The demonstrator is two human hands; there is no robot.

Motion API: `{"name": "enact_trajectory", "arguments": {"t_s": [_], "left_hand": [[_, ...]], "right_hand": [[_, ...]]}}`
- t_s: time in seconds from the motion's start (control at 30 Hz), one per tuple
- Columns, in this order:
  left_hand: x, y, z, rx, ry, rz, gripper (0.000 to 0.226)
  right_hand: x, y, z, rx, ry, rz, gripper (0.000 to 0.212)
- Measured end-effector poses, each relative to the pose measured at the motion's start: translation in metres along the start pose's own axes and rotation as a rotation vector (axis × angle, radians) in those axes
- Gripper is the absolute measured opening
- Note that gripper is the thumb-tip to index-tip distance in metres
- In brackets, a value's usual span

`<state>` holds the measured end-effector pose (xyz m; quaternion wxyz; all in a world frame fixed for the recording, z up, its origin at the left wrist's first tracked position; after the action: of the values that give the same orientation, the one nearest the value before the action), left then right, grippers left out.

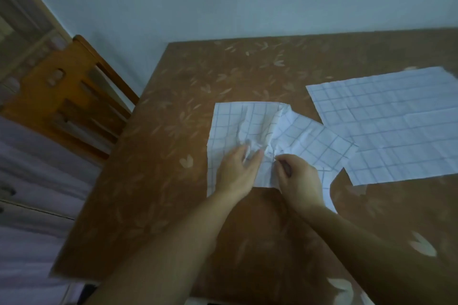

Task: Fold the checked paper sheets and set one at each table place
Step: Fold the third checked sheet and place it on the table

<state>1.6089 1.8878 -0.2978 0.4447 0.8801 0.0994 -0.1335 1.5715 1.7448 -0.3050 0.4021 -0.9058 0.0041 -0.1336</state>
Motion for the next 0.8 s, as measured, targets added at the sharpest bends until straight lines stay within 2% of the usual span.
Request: {"name": "enact_trajectory", "arguments": {"t_s": [0.1,0.17,0.2,0.27,0.43,0.57,0.67,0.73,0.8], "left_hand": [[-0.015,0.026,-0.007,-0.045,-0.182,-0.156,0.072],[-0.028,0.037,-0.01,-0.037,-0.176,-0.167,0.073],[-0.035,0.042,-0.012,-0.019,-0.16,-0.142,0.065],[-0.058,0.052,-0.019,0.048,-0.137,-0.062,0.027],[-0.122,0.066,-0.04,0.058,-0.112,0.112,0.039],[-0.168,0.076,-0.074,0.219,-0.146,0.258,0.033],[-0.2,0.089,-0.103,0.302,-0.187,0.315,0.032],[-0.222,0.1,-0.12,0.336,-0.213,0.366,0.032],[-0.243,0.111,-0.135,0.353,-0.215,0.421,0.028]], "right_hand": [[-0.013,-0.016,-0.022,-0.059,0.005,-0.075,0.013],[-0.026,-0.027,-0.035,-0.096,0.0,-0.124,0.014],[-0.034,-0.034,-0.042,-0.109,0.007,-0.145,0.014],[-0.052,-0.048,-0.055,-0.146,0.009,-0.193,0.014],[-0.099,-0.081,-0.09,-0.15,-0.091,-0.226,0.02],[-0.113,-0.108,-0.148,-0.228,-0.03,-0.262,0.018],[-0.107,-0.133,-0.192,-0.396,0.063,-0.323,0.048],[-0.103,-0.154,-0.214,-0.549,-0.019,-0.389,0.064],[-0.101,-0.173,-0.227,-0.677,-0.129,-0.498,0.06]]}}
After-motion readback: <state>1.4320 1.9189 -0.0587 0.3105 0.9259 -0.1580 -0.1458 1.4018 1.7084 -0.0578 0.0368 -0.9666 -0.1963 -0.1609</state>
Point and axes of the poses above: each hand's wrist, its own x-axis towards the middle knuckle, its own z-axis out of the palm, y = z × x, the point moved 2 cm from there along x, towards the middle knuckle, and after that the axes turned 8 degrees about -z, right-handed, at the moved point
